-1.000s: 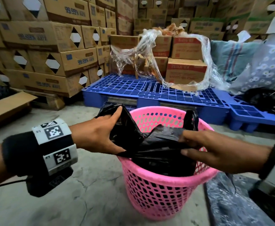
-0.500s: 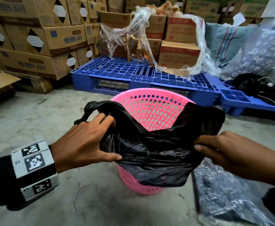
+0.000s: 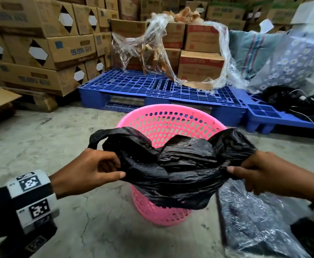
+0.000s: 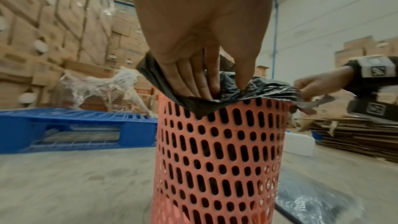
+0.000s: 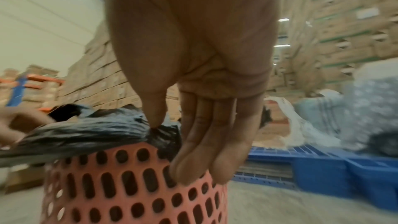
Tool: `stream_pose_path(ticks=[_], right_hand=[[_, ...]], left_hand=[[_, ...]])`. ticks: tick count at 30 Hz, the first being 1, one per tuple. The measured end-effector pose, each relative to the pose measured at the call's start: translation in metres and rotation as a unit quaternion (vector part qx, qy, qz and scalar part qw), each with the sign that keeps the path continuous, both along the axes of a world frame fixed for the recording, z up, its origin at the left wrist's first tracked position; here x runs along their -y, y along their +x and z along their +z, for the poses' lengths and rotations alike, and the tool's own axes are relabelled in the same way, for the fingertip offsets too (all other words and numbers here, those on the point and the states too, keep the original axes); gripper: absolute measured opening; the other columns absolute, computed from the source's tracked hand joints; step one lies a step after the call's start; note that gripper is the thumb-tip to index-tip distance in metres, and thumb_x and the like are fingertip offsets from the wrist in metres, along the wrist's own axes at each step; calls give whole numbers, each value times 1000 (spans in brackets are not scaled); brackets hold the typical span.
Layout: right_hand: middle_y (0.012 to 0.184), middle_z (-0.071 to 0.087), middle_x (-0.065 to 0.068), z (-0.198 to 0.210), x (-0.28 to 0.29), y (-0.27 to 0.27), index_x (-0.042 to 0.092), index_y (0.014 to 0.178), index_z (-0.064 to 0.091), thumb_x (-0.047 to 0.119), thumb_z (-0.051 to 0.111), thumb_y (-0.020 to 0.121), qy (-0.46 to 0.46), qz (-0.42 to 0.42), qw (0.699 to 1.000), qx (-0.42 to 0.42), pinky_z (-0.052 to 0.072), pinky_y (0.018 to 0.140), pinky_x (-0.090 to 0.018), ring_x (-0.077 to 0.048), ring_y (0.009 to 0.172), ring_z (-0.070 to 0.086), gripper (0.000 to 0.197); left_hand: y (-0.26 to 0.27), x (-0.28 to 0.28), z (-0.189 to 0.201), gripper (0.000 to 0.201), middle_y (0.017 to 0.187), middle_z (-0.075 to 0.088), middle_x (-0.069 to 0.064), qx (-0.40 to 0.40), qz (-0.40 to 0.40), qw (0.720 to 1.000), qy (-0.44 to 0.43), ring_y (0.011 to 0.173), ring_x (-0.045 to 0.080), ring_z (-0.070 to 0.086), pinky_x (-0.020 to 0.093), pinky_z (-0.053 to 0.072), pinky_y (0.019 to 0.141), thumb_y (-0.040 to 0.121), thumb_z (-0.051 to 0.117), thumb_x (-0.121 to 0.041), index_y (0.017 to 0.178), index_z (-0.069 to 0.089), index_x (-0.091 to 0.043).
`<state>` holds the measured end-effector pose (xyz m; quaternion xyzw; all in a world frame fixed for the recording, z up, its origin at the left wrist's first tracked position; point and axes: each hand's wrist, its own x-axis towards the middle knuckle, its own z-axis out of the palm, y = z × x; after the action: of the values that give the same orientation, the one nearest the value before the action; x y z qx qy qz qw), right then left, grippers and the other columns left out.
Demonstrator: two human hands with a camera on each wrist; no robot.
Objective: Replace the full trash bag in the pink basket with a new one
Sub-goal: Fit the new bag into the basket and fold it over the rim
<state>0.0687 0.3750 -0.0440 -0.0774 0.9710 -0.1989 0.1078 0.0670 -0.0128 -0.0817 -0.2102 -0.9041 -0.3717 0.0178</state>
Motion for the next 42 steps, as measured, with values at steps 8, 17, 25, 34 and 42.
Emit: stream_pose_path(ticks=[8,17,25,34,42], right_hand=[[92,74,-21,-25,-12,-19,-5,87,67,2,49,95,-166,-91,977,93,57,56,-25,-19,64,74,21],[61,74,-12,8,-15,-1,8,64,75,49,75,67,-278,-89,956,-10,55,45,-26,-22,47,66,40],[97,73,25,-14,-5,-9,33,99,68,83,49,62,-201,-16,974,-108,54,78,-24,3,88,69,65],[93,74,23,-39,-8,-26,37,99,69,94,50,35,-293,-126,947,23,53,75,-27,-1,90,68,88],[73,75,2,-29,-14,-40,19,81,72,91,44,51,-160,-92,965,-186,58,66,-36,-10,70,69,83]], left_hand=[[-17,8,-2,35,65,69,25,160,78,954,242,57,35,68,27,54,49,60,83,-29,69,69,1],[-24,12,14,26,54,65,13,88,202,932,289,41,15,52,17,36,35,86,54,1,66,70,-2],[-29,-5,6,13,89,75,-18,92,198,958,187,82,-4,67,20,50,76,82,65,-29,94,71,-27],[-52,-15,-10,33,94,73,1,167,220,914,298,73,13,70,31,57,65,81,61,-41,108,63,-22],[-71,-9,-5,18,78,71,13,12,275,936,218,70,28,67,43,58,66,72,76,-27,83,70,-14]])
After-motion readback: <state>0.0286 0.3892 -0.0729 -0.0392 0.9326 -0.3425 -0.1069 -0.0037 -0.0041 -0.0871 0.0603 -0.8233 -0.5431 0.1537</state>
